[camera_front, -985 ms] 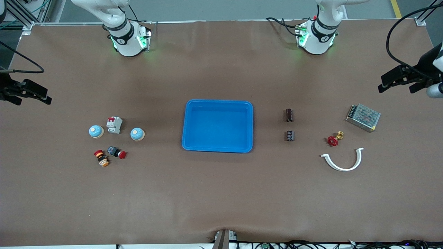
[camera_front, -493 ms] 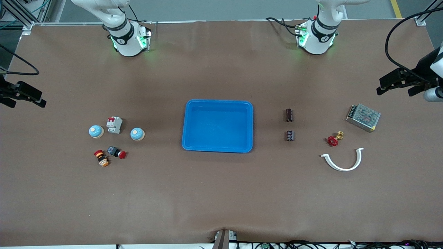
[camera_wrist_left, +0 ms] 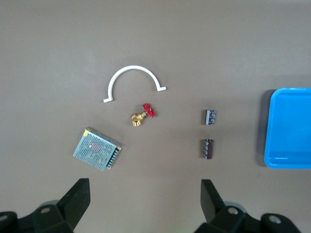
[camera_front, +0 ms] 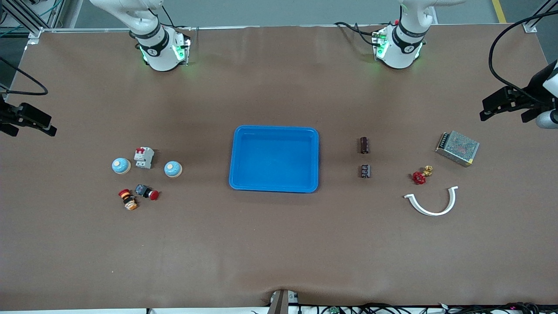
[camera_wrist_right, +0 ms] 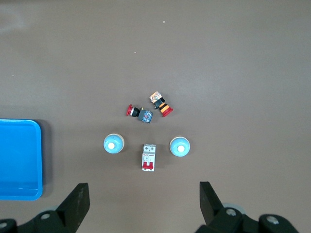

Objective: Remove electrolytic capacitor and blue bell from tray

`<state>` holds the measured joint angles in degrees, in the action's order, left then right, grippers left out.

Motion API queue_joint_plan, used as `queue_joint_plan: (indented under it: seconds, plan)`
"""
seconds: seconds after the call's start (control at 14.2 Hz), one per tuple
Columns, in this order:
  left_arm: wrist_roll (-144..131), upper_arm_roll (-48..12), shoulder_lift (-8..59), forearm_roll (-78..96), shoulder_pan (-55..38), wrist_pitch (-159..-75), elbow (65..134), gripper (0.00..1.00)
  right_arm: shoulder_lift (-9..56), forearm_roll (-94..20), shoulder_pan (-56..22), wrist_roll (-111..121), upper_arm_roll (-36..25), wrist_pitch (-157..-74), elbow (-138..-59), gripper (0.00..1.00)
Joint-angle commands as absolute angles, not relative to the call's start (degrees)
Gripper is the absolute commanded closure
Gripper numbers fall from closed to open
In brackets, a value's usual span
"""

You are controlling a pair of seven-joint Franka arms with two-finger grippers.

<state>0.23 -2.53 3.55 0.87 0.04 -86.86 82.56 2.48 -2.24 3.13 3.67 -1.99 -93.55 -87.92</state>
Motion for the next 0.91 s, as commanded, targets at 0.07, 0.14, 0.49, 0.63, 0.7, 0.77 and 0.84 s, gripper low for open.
queue_joint_plan:
  seconds: [0.07, 0.14, 0.49, 0.63, 0.7, 0.77, 0.84]
  plan:
    - [0.5, -2.1, 4.4, -0.4, -0.4, -88.8, 80.9, 0.0, 3.0, -2.0, 4.0, 3.8, -1.5, -93.2, -86.5, 0.0]
    - [0.5, -2.1, 4.4, -0.4, -0.4, -88.9, 80.9, 0.0, 3.1, -2.0, 4.1, 3.8, -1.5, -93.2, -86.2, 0.0]
    - [0.3, -2.0, 4.5, -0.4, -0.4, -89.6, 80.9, 0.0, 3.0, -2.0, 4.1, 3.7, -1.5, -93.2, -86.1, 0.0]
    - [-1.2, -2.0, 4.5, -0.2, -0.4, -89.6, 80.9, 0.0, 3.1, -2.0, 4.3, 3.7, -1.5, -93.2, -86.1, 0.0]
    - [-1.3, -1.9, 4.5, -0.1, -0.4, -89.6, 80.9, 0.0, 3.0, -2.0, 4.4, 3.8, -1.5, -93.0, -86.1, 0.0]
    - [-0.8, -1.9, 4.4, -0.1, -0.4, -89.6, 80.9, 0.0, 3.0, -2.0, 4.4, 3.7, -1.5, -92.9, -86.1, 0.0]
    - [-0.6, -1.9, 4.4, -0.2, -0.4, -89.6, 80.9, 0.0, 3.0, -2.0, 4.7, 3.7, -1.5, -92.9, -86.1, 0.0]
